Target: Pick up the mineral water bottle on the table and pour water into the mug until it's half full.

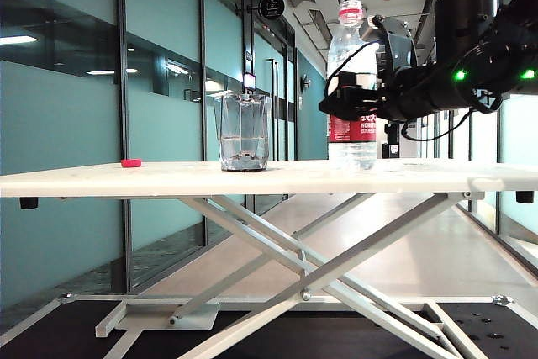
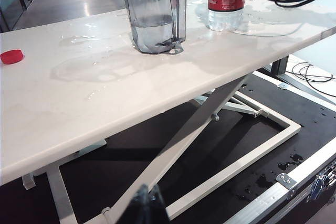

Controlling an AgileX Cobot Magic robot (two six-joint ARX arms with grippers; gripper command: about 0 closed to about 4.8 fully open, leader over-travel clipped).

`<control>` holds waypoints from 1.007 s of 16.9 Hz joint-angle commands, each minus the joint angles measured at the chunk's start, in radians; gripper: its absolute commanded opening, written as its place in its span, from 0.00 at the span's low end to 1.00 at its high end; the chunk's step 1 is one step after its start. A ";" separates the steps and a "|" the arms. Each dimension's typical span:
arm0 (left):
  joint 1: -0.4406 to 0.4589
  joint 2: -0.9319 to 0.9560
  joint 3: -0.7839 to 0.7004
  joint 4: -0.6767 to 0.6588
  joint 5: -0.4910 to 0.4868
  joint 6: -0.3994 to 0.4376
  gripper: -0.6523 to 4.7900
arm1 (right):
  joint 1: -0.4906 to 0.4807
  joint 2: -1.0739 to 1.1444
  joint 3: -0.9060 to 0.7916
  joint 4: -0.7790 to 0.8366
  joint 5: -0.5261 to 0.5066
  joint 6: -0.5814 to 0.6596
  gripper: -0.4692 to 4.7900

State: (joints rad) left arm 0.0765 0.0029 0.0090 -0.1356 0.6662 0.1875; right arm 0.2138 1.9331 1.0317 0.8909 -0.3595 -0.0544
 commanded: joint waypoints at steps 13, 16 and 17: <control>0.001 0.001 0.001 -0.005 -0.029 0.018 0.11 | -0.056 -0.555 -0.487 -0.122 0.035 -0.031 0.34; 0.001 0.001 0.001 -0.005 -0.232 0.030 0.11 | -0.056 -0.763 -0.680 -0.150 0.056 -0.031 0.11; 0.001 0.001 0.001 -0.005 -0.269 0.029 0.11 | -0.056 -0.801 -0.718 -0.152 0.053 -0.030 0.11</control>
State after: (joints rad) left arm 0.0765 0.0036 0.0090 -0.1364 0.4526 0.2127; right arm 0.1570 1.1542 0.3336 0.7353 -0.3103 -0.0875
